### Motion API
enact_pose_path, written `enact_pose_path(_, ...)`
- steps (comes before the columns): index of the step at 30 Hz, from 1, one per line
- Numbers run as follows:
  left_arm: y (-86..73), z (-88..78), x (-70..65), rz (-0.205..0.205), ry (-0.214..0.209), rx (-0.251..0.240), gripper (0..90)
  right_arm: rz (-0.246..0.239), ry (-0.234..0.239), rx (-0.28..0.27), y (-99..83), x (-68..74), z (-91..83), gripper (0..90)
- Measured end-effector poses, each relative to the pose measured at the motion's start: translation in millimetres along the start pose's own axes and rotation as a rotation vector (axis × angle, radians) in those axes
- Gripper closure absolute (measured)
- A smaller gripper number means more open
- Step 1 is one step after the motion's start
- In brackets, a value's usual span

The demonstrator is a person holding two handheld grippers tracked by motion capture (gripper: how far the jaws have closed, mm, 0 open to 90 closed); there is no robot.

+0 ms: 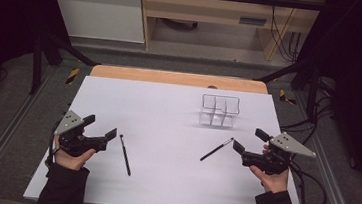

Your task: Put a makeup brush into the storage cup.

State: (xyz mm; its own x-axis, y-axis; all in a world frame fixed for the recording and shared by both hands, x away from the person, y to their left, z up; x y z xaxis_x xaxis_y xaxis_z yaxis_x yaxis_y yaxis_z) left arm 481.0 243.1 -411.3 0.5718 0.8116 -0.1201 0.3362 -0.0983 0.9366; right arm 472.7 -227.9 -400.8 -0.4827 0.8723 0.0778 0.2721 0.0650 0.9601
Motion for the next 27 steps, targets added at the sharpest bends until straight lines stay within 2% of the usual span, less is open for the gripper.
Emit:
enact_pose_path(11,-9.7,6.7,-4.5,0.008,-0.002,0.039,6.3,0.003,-0.003,0.004,-1.1,0.9,1.3,8.1)
enact_pose_path(20,-24.6,21.3,-11.9,0.02,-0.003,0.117,6.8,0.0,-0.001,0.018,-3.4,3.6,2.8,8.2)
enact_pose_path(27,-36.6,31.4,-16.1,0.028,0.017,0.187,9.7,0.001,0.004,0.026,-4.9,5.4,4.5,8.2)
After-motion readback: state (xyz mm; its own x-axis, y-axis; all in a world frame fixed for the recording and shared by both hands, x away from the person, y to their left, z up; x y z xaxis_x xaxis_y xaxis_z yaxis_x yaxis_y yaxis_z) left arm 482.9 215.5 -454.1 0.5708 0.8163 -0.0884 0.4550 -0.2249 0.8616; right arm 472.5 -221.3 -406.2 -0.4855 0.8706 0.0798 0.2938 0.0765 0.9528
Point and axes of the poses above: each handheld gripper's, and its own axes: z roughly forward along the jaws, y roughly out of its top, x roughly to its left, the point moved 5 cm from there along z, roughly forward along the jaws, and after that the axes turned 5 degrees about -y, right-handed, at the moved point
